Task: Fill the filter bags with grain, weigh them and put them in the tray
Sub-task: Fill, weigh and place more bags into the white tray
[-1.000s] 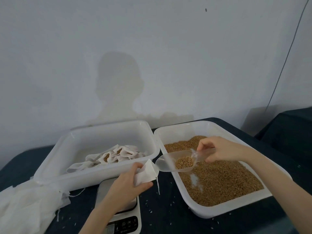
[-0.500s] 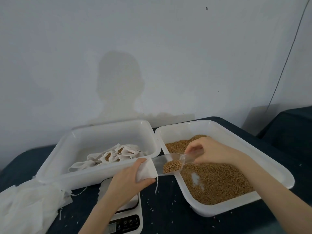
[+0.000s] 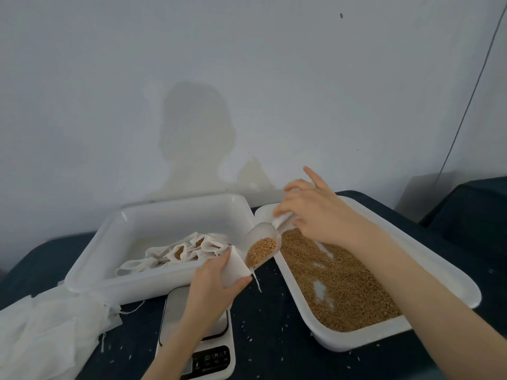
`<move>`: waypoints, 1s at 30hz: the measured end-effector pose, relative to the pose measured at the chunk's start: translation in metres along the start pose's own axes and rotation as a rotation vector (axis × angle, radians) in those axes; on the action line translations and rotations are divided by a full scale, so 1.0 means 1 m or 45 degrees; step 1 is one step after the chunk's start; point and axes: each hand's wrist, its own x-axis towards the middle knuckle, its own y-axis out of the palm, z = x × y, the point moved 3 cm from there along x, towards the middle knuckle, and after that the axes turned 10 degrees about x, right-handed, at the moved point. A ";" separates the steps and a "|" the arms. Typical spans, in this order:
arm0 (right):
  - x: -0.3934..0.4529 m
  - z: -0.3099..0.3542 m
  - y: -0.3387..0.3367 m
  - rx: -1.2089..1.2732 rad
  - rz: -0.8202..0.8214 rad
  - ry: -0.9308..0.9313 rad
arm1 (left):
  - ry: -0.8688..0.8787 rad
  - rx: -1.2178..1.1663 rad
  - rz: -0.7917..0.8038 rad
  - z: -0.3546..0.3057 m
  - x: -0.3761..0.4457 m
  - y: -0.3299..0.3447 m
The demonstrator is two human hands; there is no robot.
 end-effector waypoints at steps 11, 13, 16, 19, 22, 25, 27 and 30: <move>0.001 0.015 -0.012 -0.198 0.077 -0.069 | -0.033 -0.132 -0.062 0.001 -0.010 -0.001; -0.007 0.005 -0.007 -0.096 0.146 0.021 | -0.032 -0.214 -0.003 0.000 -0.012 -0.002; -0.019 -0.014 0.000 0.108 0.223 0.161 | -0.003 -0.296 0.042 -0.006 -0.014 -0.003; -0.036 -0.032 0.006 0.378 0.257 0.277 | 0.024 -0.360 0.081 -0.012 -0.015 -0.004; -0.060 -0.054 0.012 0.687 0.272 0.429 | 0.050 -0.368 0.123 -0.016 -0.017 -0.003; -0.085 -0.078 0.013 0.775 0.235 0.574 | 0.052 -0.362 0.132 -0.019 -0.017 -0.001; -0.104 -0.096 0.016 0.746 0.255 0.697 | 0.036 -0.396 0.174 -0.021 -0.017 0.004; -0.128 -0.115 0.027 0.668 0.389 0.800 | 0.047 -0.391 0.239 -0.025 -0.018 0.011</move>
